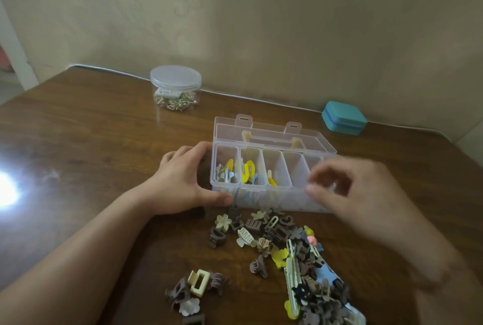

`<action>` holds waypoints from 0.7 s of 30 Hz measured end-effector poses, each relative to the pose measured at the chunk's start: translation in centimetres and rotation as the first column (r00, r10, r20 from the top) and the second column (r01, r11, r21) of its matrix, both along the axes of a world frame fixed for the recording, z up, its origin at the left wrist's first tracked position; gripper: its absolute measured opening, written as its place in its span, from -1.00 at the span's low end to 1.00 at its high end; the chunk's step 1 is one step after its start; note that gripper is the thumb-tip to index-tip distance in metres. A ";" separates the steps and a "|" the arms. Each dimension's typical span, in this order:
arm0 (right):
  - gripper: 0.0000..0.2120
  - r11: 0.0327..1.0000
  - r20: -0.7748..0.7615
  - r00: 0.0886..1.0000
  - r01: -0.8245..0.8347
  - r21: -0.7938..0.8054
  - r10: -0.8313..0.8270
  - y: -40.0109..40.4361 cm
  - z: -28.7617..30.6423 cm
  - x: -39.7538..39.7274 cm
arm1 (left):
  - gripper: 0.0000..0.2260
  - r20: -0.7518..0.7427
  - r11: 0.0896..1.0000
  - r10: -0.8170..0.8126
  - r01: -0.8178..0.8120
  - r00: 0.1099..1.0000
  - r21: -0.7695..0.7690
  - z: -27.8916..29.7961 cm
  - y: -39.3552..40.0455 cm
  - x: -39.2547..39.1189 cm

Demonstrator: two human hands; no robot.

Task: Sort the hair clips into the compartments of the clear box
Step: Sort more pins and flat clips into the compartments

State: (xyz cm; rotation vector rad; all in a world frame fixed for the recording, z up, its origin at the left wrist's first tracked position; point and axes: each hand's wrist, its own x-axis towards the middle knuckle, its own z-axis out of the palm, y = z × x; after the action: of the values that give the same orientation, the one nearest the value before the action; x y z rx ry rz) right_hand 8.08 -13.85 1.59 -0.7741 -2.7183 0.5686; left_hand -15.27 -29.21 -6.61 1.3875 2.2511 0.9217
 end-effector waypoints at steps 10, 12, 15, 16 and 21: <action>-0.88 0.991 0.231 0.973 0.026 -0.127 0.004 -1.1 -3.6 3.4 | -0.06 0.008 1.000 0.024 -0.024 1.000 -0.011 0.4 -0.1 0.4; -0.87 0.984 0.214 0.977 0.030 -0.176 0.009 -0.8 -3.7 3.8 | -0.05 0.012 0.999 0.031 -0.031 0.999 -0.022 0.5 -0.1 0.5; -0.86 0.977 0.210 0.978 0.028 -0.209 0.017 -0.5 -3.6 4.1 | -0.05 0.009 0.999 0.022 -0.022 1.000 -0.023 0.4 -0.1 0.3; -0.85 0.976 0.209 0.978 0.025 -0.215 0.021 -0.4 -3.6 4.2 | -0.05 0.004 0.999 0.019 -0.019 1.000 -0.026 0.4 -0.1 0.3; -0.75 0.980 0.157 0.987 0.057 -0.191 -0.027 -0.4 -3.9 4.6 | -0.13 0.007 0.999 0.037 -0.036 0.999 -0.018 0.6 -0.1 0.6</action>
State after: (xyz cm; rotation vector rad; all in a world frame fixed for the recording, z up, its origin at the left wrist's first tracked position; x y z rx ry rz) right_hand 12.68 -14.22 -2.31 -0.9581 -2.8071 0.8063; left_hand -14.67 -29.34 -5.96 1.3374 2.2809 0.9140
